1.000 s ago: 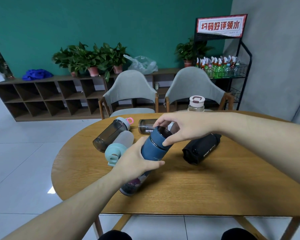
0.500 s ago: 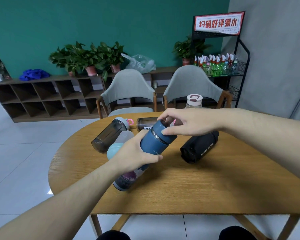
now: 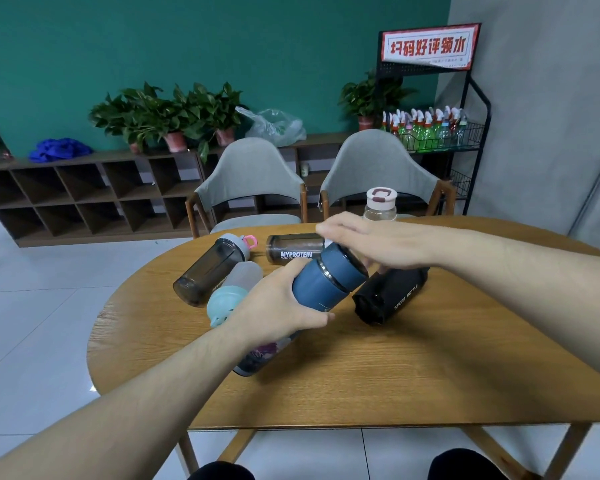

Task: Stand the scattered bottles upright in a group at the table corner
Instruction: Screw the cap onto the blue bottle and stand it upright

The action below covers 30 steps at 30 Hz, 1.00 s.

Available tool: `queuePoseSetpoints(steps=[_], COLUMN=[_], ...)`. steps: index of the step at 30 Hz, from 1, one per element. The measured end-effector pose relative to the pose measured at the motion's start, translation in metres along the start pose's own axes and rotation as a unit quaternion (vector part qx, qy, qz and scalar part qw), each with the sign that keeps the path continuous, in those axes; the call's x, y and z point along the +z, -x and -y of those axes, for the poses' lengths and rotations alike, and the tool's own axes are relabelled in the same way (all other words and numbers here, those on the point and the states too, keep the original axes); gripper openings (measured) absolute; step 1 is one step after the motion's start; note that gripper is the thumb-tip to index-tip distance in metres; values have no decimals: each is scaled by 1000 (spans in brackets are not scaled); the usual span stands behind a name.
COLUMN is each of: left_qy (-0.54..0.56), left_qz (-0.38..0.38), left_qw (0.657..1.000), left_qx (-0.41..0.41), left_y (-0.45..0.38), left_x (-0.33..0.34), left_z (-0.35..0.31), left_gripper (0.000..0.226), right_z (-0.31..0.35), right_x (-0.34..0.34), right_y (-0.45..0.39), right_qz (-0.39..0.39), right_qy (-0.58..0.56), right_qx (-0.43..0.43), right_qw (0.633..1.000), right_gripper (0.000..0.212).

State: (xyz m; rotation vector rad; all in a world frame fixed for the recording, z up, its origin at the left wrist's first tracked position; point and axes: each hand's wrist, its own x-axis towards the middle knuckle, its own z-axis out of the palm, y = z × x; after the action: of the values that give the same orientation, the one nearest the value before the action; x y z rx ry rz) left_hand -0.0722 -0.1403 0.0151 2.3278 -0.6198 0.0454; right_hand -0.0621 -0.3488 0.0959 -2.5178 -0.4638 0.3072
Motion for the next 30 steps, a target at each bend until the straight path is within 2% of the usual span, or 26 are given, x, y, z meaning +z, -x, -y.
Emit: queuePoseSetpoints(steps=[1, 4, 7, 11, 13, 15, 17, 18, 20, 22, 24, 27, 30], left_qy=[0, 2, -9, -24, -33, -40, -29, -24, -24, -28, -26, -31, -44], left_qz=[-3, -13, -9, -12, -8, -7, -11, -9, -3, -5, -7, -1, -2], left_qw=[1000, 1000, 1000, 1000, 999, 999, 999, 999, 999, 999, 999, 999, 999], left_qx=[-1, -2, 7, 12, 17, 22, 19, 18, 21, 21, 19, 22, 25], left_y=[0, -1, -2, -1, 0, 1, 0, 0, 0, -1, -3, -4, -4], left_x=[0, -2, -1, 2, 4, 5, 5, 4, 4, 2, 2, 3, 4], left_z=[-1, -3, -5, -5, -6, -7, -8, -8, -9, -9, -9, -11, -12], left_gripper=[66, 66, 65, 69, 71, 71, 71, 71, 72, 71, 72, 78, 76], right_z=[-3, -10, -10, -7, -5, -2, -2, -5, -14, -27, -34, -37, -29], right_x=[-4, -10, -7, 1, 5, 8, 7, 5, -2, -8, -7, 0, 6], right_y=[3, 12, 12, 11, 9, 4, 4, 5, 12, 19, 26, 31, 30], right_qz=[21, 40, 20, -6, -6, 29, 41, 29, -1, -4, -4, -26, -41], right_qy=[-6, 38, 72, 54, 42, 34, 1, -16, -18, 30, 99, 113, 61], right_qx=[-44, -121, -113, -68, -4, 90, 126, 106, 0, -102, -157, -175, -127], right_qw=[999, 991, 991, 996, 999, 995, 991, 994, 1000, 994, 983, 978, 989], right_gripper=[49, 50, 49, 37, 51, 77, 91, 87, 69, 63, 60, 53, 42])
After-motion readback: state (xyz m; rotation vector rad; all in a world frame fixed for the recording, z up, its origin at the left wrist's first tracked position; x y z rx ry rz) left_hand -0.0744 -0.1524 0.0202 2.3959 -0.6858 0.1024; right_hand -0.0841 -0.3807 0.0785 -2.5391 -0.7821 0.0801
